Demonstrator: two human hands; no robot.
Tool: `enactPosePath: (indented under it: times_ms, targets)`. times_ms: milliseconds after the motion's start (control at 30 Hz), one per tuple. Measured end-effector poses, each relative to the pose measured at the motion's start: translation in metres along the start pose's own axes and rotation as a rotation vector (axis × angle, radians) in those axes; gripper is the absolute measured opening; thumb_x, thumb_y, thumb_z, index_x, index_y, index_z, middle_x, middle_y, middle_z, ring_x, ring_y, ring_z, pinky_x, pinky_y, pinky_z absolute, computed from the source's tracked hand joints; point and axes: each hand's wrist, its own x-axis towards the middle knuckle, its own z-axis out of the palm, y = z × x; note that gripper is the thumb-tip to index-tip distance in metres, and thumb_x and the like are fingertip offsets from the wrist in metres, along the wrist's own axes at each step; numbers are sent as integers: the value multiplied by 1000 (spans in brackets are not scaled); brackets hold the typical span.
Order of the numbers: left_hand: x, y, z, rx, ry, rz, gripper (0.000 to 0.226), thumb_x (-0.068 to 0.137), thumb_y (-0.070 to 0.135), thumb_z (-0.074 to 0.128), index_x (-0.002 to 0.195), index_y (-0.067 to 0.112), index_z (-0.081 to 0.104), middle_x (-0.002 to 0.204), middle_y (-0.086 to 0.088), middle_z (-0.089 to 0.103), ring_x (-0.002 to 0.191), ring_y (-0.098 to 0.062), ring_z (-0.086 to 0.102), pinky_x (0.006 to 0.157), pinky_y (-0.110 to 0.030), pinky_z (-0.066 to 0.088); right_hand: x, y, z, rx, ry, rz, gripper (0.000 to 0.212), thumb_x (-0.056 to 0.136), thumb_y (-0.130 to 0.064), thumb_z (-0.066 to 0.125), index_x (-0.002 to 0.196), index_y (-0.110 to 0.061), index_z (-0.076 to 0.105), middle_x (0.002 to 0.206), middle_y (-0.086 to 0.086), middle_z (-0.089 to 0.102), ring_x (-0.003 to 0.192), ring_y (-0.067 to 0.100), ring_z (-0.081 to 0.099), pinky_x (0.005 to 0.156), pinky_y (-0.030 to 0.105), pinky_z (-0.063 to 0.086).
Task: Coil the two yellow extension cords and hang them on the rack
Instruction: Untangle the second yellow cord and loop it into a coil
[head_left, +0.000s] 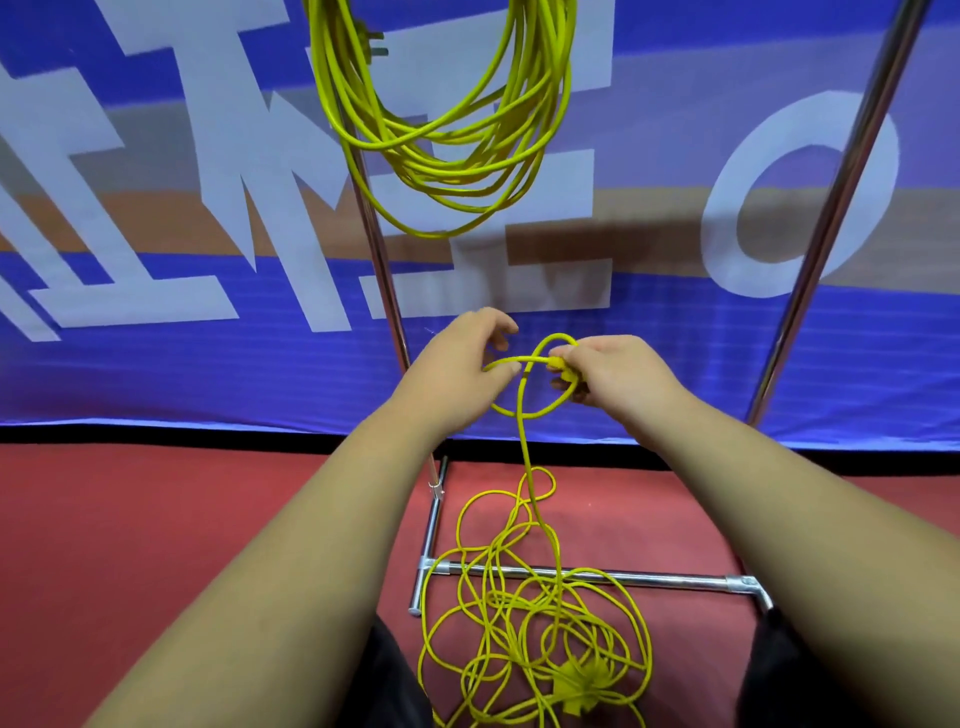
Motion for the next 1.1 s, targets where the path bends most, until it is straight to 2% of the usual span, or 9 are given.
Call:
enactPosePath:
  times_ms: [133, 233, 367, 500, 600, 733, 867, 1000, 1100]
  targets:
    - [4, 3, 14, 140, -76, 18, 16, 94, 32, 74, 101, 24, 61, 96, 5, 58, 85, -14, 58, 74, -31, 47, 0, 1, 6, -64, -40, -39, 28, 89, -35, 67, 82, -11, 79, 82, 16, 77, 78, 27, 73, 92, 61, 60]
    - [7, 0, 19, 125, -125, -37, 12, 98, 31, 69, 98, 21, 63, 93, 3, 60, 85, -17, 58, 71, -32, 43, 2, 0, 7, 16, -33, -25, 23, 98, -24, 68, 86, -8, 80, 92, 21, 77, 81, 23, 75, 94, 53, 63]
    - [9, -6, 18, 0, -66, -207, 19, 103, 30, 60, 95, 14, 56, 84, -6, 64, 77, -28, 69, 71, -43, 58, 7, 2, 3, -8, -16, 9, 18, 102, -20, 64, 94, -14, 79, 99, 9, 81, 93, 21, 80, 96, 44, 63]
    - [12, -16, 11, -401, 96, -389, 19, 105, 24, 58, 99, 7, 52, 90, -8, 58, 80, -23, 73, 73, -45, 66, -1, -1, -12, -479, -131, 18, 36, 96, -7, 53, 85, -26, 81, 71, 1, 64, 62, 24, 51, 59, 30, 40]
    - [17, -18, 6, -687, 197, -359, 5, 105, 13, 55, 107, 9, 58, 102, -7, 54, 99, -29, 70, 80, -43, 65, -7, -2, -19, -671, -206, 53, 46, 96, 1, 41, 105, -27, 78, 82, 1, 64, 55, 19, 44, 43, 23, 33]
    - [21, -9, 5, -1143, 228, -403, 14, 108, 7, 49, 114, 7, 63, 114, -14, 60, 110, -35, 73, 90, -44, 62, -1, 3, -17, -552, -133, 14, 22, 99, -18, 57, 116, -28, 67, 116, 0, 69, 79, 17, 62, 64, 29, 50]
    - [23, 1, 10, -1412, 188, -465, 19, 111, 6, 42, 122, 0, 56, 109, -18, 65, 108, -33, 74, 90, -42, 63, 1, 6, -7, -328, -122, -32, 40, 90, -42, 77, 124, -28, 60, 117, -7, 71, 106, 15, 71, 97, 41, 57]
    - [24, 7, 13, -1588, 155, -544, 14, 109, 1, 42, 111, -2, 57, 103, -20, 69, 106, -37, 74, 85, -44, 64, -1, -1, -6, -222, -265, -15, 23, 99, -38, 71, 119, -28, 68, 106, -6, 81, 98, 14, 77, 95, 40, 57]
    - [24, 8, 13, -1632, 147, -600, 14, 105, -4, 44, 107, 1, 56, 107, -21, 69, 107, -39, 74, 86, -45, 64, -4, 0, -6, -225, -334, -48, 16, 104, -32, 63, 110, -25, 76, 94, -3, 82, 81, 14, 73, 82, 35, 53]
